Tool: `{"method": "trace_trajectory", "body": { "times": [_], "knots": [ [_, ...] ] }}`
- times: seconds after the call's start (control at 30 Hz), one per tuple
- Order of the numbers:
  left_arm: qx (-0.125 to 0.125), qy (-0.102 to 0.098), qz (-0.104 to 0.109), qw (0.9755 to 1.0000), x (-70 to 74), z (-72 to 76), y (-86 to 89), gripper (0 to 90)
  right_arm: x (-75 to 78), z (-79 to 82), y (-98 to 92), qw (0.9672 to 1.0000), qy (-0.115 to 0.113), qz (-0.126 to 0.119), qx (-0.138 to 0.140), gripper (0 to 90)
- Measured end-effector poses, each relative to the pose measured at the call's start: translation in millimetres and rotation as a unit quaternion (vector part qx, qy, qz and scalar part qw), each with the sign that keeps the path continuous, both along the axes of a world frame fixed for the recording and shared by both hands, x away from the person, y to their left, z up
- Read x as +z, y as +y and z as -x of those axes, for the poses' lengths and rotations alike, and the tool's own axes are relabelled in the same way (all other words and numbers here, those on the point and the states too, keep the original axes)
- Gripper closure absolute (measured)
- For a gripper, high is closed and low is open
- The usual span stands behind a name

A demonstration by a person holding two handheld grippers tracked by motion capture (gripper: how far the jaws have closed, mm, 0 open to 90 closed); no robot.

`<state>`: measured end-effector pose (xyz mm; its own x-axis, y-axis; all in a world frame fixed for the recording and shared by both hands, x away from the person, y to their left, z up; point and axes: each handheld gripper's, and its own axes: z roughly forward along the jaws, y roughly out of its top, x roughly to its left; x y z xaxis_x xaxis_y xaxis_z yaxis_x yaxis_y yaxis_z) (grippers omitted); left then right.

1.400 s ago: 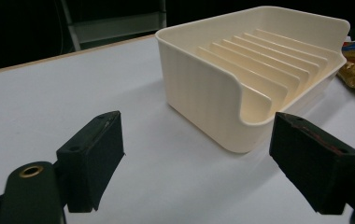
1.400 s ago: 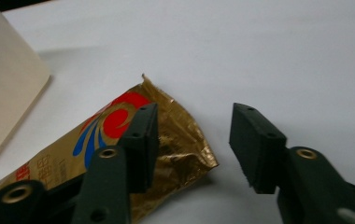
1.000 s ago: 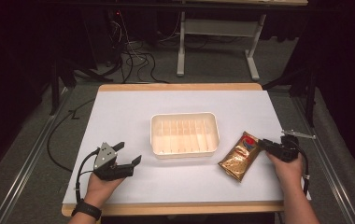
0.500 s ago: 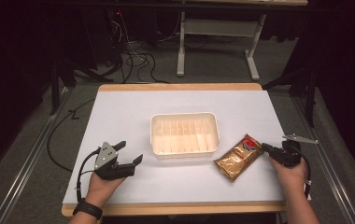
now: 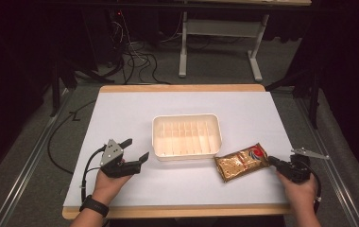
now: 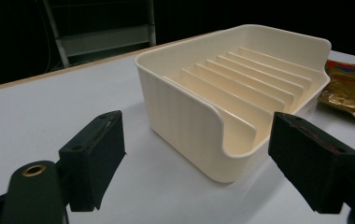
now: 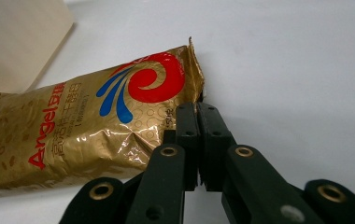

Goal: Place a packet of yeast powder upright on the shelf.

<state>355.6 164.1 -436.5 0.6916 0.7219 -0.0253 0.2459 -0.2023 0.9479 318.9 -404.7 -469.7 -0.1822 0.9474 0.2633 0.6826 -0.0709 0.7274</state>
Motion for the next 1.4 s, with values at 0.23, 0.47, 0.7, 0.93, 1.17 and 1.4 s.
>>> {"method": "trace_trajectory", "body": {
  "times": [0.23,0.47,0.7,0.93,1.17,1.4],
  "knots": [
    [-0.002,0.002,-0.002,1.0,-0.3,-0.6,0.3,18.9,2.5,5.1,0.3,0.9988,-0.011,-0.045,-0.018,61.8],
    [-0.007,0.0,-0.005,1.0,-0.7,0.6,-2.0,18.9,1.2,14.5,-0.5,0.9884,-0.002,-0.142,-0.056,43.9],
    [-0.009,-0.001,-0.01,0.9999,-1.1,1.9,-3.7,18.8,-13.3,9.9,-11.1,0.9752,0.023,-0.206,-0.077,41.7],
    [-0.011,-0.004,-0.015,0.9998,-1.6,3.6,-3.0,18.8,-18.5,3.9,-10.4,0.9673,0.033,-0.24,-0.074,46.4],
    [-0.009,-0.007,-0.018,0.9998,-1.3,6.3,0.5,18.8,-20.4,-3.9,-3.6,0.9647,0.036,-0.252,-0.067,47.0],
    [-0.005,-0.008,-0.02,0.9997,-1.4,8.0,2.8,18.8,-21.6,-9.4,-1.8,0.9646,0.047,-0.251,-0.064,58.7]
  ]
}}
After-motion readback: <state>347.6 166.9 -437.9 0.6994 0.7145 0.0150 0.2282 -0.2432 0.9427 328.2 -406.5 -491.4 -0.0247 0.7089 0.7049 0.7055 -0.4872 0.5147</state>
